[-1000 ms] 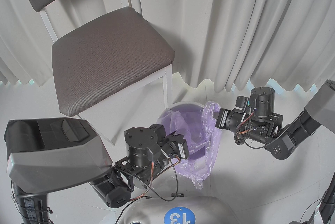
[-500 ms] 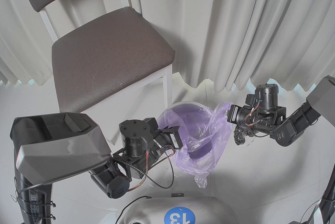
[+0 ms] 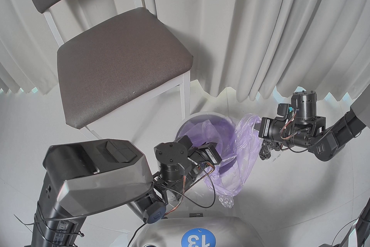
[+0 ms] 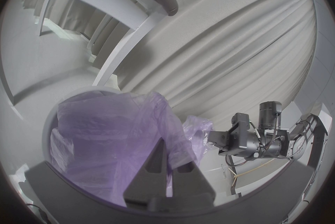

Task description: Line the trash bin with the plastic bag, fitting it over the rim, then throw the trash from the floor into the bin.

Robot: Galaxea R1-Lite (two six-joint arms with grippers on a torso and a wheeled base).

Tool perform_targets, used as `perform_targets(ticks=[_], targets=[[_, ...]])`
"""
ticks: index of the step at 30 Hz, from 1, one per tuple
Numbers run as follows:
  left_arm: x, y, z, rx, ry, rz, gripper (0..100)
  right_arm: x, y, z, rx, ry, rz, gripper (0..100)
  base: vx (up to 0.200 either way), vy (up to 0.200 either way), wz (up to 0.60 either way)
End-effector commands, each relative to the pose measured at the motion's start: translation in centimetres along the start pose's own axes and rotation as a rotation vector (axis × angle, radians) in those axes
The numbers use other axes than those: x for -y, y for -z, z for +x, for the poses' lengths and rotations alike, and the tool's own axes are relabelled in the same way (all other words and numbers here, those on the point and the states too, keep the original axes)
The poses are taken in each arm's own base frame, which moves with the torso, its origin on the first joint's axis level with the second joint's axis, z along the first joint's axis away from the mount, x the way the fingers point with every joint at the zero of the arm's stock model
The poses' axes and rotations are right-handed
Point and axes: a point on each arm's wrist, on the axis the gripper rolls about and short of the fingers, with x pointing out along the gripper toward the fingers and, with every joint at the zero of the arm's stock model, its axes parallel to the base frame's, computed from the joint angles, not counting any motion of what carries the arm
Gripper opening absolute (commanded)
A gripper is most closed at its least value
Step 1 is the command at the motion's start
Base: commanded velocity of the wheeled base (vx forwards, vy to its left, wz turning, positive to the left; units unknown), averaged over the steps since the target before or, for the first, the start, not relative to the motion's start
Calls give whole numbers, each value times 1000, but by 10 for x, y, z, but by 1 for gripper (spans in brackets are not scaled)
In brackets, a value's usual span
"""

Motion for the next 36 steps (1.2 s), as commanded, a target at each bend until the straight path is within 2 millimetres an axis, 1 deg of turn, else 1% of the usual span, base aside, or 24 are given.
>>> perform_targets(ticks=[1, 4, 8, 11, 13, 16, 19, 21, 22, 23, 24, 26, 29, 33, 35, 36], targets=[[-22, 11, 7, -1, -27, -4, 0, -3, 1, -5, 0, -8, -17, 0, 0, 0, 0], [-34, 11, 11, 3, -39, -5, 0, -4, 4, -5, -6, -11, -19, 0, 0, 0, 0], [-53, 15, 17, 8, -65, -5, 0, -11, 9, -3, -22, -28, -28, 0, 0, 0, 0], [-55, 13, 17, 9, -70, -5, 0, -12, 9, -3, -24, -30, -30, 0, 0, 0, 0], [-51, 9, 14, 6, -75, 6, 0, -12, 10, -3, -26, -31, -30, 0, 0, 0, 0], [-48, -5, 10, -4, -99, 36, 0, -12, 9, -3, -22, -27, -30, 0, 0, 0, 0], [-50, -33, -2, -60, -168, 108, 0, -10, 7, -3, -19, -17, -28, 0, 0, 0, 0], [-48, -46, -15, -131, -193, 140, 0, -7, 7, -2, -18, -8, -26, 0, 0, 0, 0], [-47, -56, -23, -161, -195, 149, 0, -6, 6, -1, -13, -5, -30, 0, 0, 0, 0], [-46, -59, -25, -167, -194, 150, 0, -6, 6, -1, -14, -3, -32, 0, 0, 0, 0], [-44, -70, -35, -207, -189, 154, 0, -2, 8, 1, -19, 10, -50, 0, 0, 0, 0], [-45, -80, -42, -236, -208, 185, 0, 3, 11, 5, -28, 22, -73, 0, 0, 0, 0], [-58, -87, -50, -279, -260, 286, 0, 7, 15, 8, -40, 47, -99, 0, 0, 0, 0], [-84, -82, -74, -390, -325, 481, 0, 17, 25, 13, -75, 90, -184, 0, 0, 0, 0], [-97, -79, -82, -433, -344, 563, 0, 24, 31, 15, -96, 117, -234, 0, 0, 0, 0], [-97, -79, -83, -437, -344, 566, 0, 24, 31, 14, -97, 119, -237, 0, 0, 0, 0]])
